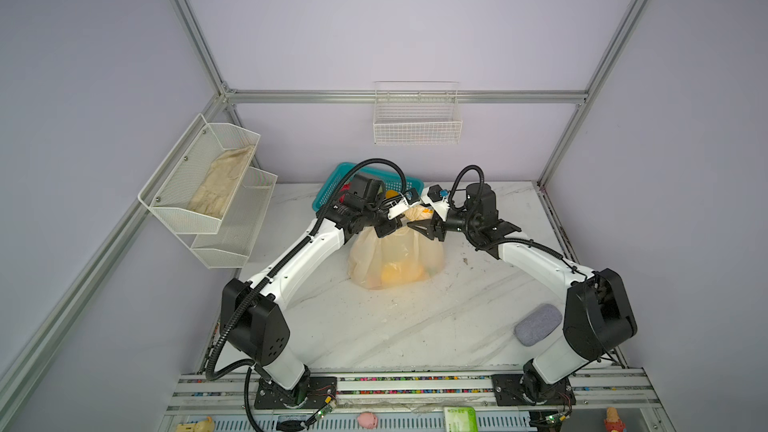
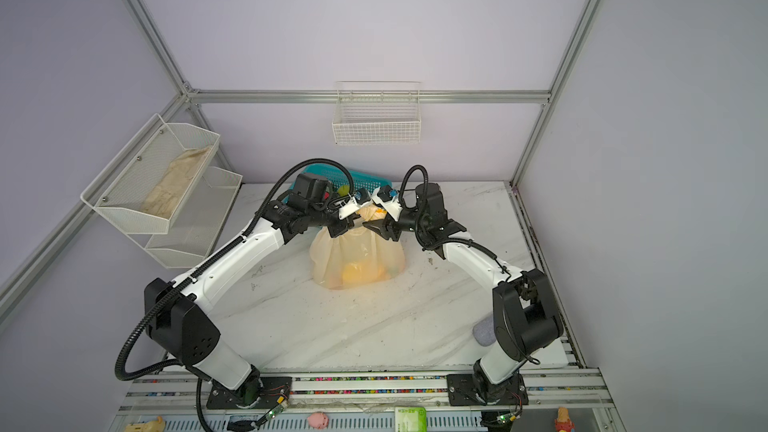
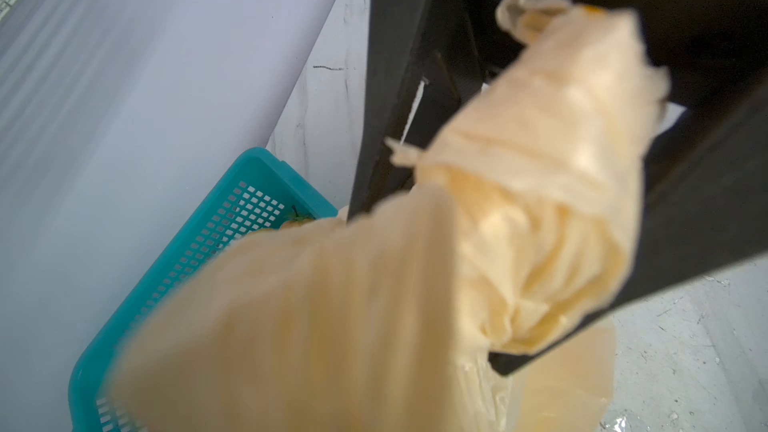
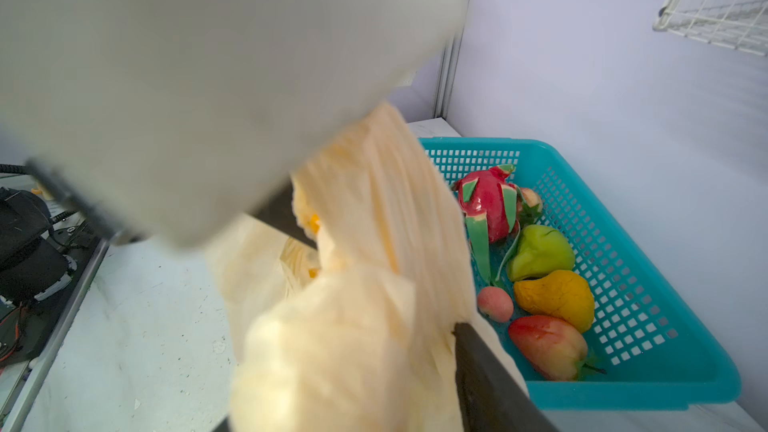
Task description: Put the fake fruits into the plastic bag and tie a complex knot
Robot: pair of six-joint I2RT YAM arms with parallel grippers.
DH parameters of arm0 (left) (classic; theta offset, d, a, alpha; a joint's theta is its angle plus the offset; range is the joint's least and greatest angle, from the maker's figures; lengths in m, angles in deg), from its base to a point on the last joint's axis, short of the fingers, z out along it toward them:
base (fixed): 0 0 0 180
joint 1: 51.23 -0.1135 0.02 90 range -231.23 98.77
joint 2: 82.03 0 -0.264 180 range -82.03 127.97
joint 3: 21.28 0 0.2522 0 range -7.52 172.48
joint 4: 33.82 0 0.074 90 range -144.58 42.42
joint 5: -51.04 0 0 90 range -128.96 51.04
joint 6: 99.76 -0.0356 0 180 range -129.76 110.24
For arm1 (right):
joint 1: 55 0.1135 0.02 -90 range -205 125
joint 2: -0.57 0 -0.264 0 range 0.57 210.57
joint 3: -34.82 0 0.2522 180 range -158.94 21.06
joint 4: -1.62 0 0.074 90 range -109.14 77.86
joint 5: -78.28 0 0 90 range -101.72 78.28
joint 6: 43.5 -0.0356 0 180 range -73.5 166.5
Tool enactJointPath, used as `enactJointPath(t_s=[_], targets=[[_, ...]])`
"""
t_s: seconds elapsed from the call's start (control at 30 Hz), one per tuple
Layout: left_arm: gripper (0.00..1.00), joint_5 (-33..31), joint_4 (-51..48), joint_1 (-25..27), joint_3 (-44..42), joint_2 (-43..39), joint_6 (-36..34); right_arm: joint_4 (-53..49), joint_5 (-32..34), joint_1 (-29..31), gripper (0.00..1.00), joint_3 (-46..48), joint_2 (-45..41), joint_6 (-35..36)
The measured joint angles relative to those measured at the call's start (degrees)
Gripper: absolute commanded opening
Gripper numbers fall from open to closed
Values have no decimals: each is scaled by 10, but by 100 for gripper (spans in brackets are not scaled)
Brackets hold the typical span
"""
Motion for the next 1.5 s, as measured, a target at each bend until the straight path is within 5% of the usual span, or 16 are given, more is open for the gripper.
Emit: enactJointPath(t_s=[0.17, 0.63, 0.7, 1.0, 1.5], targets=[[0, 1, 0, 0, 0, 0, 0, 5, -11, 0, 52, -10, 3, 0], [0, 0, -2, -3, 0, 0, 0, 30, -33, 0, 0, -16, 21, -26], [1, 0, -2, -3, 0, 0, 0, 36, -33, 0, 0, -15, 21, -28], [33, -13, -16, -4, 0, -3, -3, 44, -17, 0, 0, -3, 21, -27], [28, -35, -73, -16, 0, -10, -8, -2, 15, 0, 0, -3, 8, 3]])
